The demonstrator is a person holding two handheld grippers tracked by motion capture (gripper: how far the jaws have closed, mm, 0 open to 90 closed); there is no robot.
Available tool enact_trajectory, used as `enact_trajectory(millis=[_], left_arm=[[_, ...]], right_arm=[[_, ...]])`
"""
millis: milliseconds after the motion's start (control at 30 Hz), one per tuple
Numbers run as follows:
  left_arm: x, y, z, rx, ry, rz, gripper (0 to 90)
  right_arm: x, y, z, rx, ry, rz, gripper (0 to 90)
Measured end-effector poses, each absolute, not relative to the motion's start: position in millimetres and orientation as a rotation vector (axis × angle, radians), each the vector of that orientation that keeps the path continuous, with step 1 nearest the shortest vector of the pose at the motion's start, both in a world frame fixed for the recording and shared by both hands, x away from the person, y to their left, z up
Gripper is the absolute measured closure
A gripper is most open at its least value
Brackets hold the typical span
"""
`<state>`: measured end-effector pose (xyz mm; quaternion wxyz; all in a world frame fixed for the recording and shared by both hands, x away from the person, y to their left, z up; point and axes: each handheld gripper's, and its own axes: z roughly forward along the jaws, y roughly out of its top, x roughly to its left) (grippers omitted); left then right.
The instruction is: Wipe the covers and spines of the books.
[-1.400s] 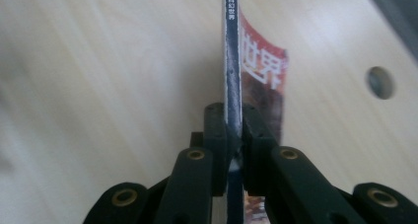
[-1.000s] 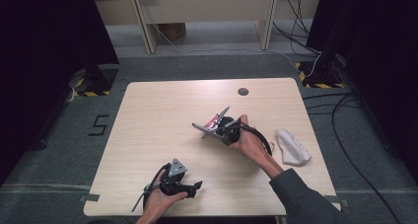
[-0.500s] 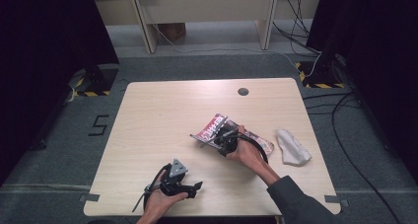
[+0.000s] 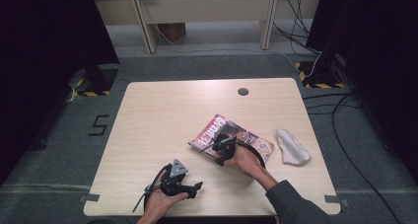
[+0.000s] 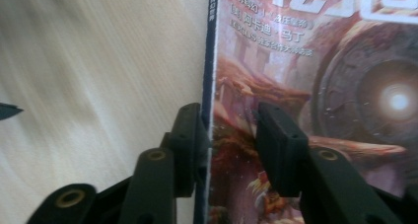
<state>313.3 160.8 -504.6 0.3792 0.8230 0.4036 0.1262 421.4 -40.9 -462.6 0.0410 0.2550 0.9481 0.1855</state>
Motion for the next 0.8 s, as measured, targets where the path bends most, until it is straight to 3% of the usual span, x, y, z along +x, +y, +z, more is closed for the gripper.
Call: enact_trajectory(millis=[300,800], left_arm=[[313,160,-504,2.094,1.03,0.328,20.5],[325,153,-504,2.077,1.028,0.361,21.3]], right_arm=[[423,-55,-468,0.853,2.924,0.735,49.8],[458,-130,-471,1.122,2.62,0.823,36.6]])
